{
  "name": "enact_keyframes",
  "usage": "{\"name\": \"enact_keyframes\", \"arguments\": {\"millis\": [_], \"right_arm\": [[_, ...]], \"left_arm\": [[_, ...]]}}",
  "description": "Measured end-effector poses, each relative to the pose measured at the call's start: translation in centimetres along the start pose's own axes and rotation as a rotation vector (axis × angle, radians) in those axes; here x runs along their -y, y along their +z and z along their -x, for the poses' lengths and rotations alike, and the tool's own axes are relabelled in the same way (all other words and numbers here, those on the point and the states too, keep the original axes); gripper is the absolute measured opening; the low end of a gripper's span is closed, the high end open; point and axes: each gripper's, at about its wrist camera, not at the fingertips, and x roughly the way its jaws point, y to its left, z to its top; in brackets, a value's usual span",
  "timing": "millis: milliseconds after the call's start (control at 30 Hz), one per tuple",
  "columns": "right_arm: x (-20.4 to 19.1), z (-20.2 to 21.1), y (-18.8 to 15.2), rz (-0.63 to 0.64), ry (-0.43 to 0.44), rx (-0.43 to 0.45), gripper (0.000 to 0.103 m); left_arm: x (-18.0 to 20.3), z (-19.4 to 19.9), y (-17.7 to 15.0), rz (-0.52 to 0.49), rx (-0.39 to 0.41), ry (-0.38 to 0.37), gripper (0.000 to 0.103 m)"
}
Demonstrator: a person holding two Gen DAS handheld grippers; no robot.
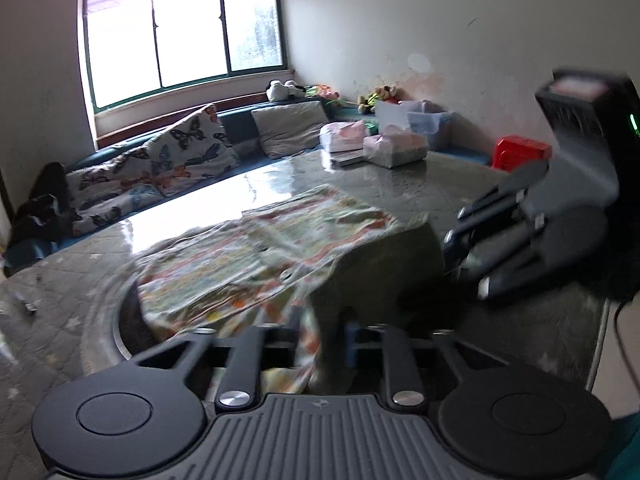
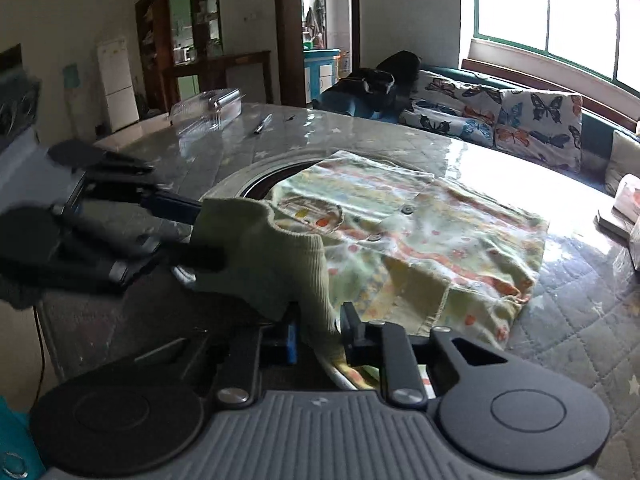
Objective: Fold clothes
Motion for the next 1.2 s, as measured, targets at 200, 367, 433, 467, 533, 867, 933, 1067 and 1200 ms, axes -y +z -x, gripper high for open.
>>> {"name": "enact_keyframes", "arguments": {"millis": [200, 367, 433, 467, 533, 867, 933, 1067, 1200], "right_arm": [[0.3, 0.6, 1.0, -0.014, -0.017, 0.032, 0.015], [0.3, 0.7, 1.4, -0.018, -0.023, 0.039, 0.014], [0.1, 0.7, 1.2, -0.017, -0.023, 0.035, 0.012], [0.0, 0.8, 1.0, -0.017, -0.021, 0.036, 0.010], [-0.2, 1.2, 0.7, -0.019, -0.016, 0.043, 0.009], [-2.2, 6.8, -0.4, 0.006, 0.058, 0.061, 0.008], [-2.8, 8.3, -0.6, 0.026, 0.075, 0.051, 0.008], [-3.3, 9.4, 0.0, 0.072, 0.069, 0.044, 0.007], [-2.1, 9.0, 2.6, 0.091, 0.028, 0.082, 0.007]], "left_arm": [[0.2, 0.1, -2.2, -0.087, -0.044, 0.064, 0.048], [-0.2, -1.1, -3.1, -0.135, -0.062, 0.100, 0.035], [-0.4, -1.4, -3.3, -0.143, -0.068, 0.109, 0.020], [-0.6, -1.5, -3.3, -0.136, -0.069, 0.108, 0.012], [-0.7, -1.2, -3.2, -0.124, -0.062, 0.107, 0.008], [1.4, 4.5, -3.0, -0.098, -0.033, 0.031, 0.004], [2.0, 6.1, -3.2, -0.089, -0.037, 0.004, 0.004], [2.1, 7.5, -2.4, -0.066, -0.029, -0.005, 0.004], [0.7, 6.5, 0.0, -0.055, 0.006, 0.029, 0.004]]}}
